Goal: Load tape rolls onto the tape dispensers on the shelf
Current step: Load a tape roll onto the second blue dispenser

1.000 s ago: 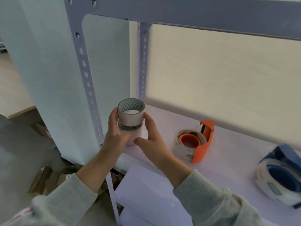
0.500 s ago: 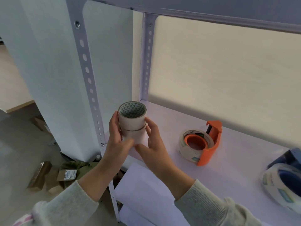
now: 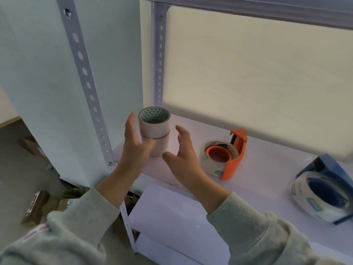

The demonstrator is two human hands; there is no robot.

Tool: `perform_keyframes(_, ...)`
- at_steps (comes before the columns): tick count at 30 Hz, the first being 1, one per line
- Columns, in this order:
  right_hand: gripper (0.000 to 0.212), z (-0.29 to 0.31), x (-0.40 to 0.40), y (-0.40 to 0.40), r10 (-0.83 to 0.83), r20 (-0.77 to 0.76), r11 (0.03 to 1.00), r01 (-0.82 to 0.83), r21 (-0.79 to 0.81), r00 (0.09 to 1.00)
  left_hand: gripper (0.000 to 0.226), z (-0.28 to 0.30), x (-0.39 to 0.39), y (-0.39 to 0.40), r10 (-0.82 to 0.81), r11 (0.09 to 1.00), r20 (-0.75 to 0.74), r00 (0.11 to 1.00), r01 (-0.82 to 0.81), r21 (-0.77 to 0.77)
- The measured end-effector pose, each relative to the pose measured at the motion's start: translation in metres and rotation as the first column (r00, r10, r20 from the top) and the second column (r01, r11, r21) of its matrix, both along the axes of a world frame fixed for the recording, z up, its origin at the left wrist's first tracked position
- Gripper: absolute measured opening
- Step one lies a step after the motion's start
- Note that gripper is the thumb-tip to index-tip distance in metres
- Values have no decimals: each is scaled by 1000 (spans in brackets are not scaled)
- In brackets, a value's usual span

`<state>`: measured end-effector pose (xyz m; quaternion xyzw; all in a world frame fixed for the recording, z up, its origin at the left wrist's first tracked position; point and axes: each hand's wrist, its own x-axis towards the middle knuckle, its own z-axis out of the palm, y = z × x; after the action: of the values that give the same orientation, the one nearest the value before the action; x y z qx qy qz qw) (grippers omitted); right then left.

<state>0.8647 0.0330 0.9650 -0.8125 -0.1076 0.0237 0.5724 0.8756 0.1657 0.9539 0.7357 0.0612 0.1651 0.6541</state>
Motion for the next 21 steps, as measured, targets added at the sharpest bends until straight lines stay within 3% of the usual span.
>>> perform_keyframes(5,75,15,-19,-39,-55,113,988,70,-140,992,83,31,-6,-29,109,974,121,987,-130,185)
perform_keyframes(9,66,27,-36,-86,-173,189,982,185,-48,967,86,44,-24,-97,-32,965,207,978,-23,262)
perform_keyframes(13,57,38,-58,-157,-275,209,961,260,100,938,86,45,-44,-181,-170,954,199,965,111,279)
perform_keyframes(21,57,30,-113,-350,-457,246,889,441,122,855,82,40,-90,-374,-338,935,225,914,299,193)
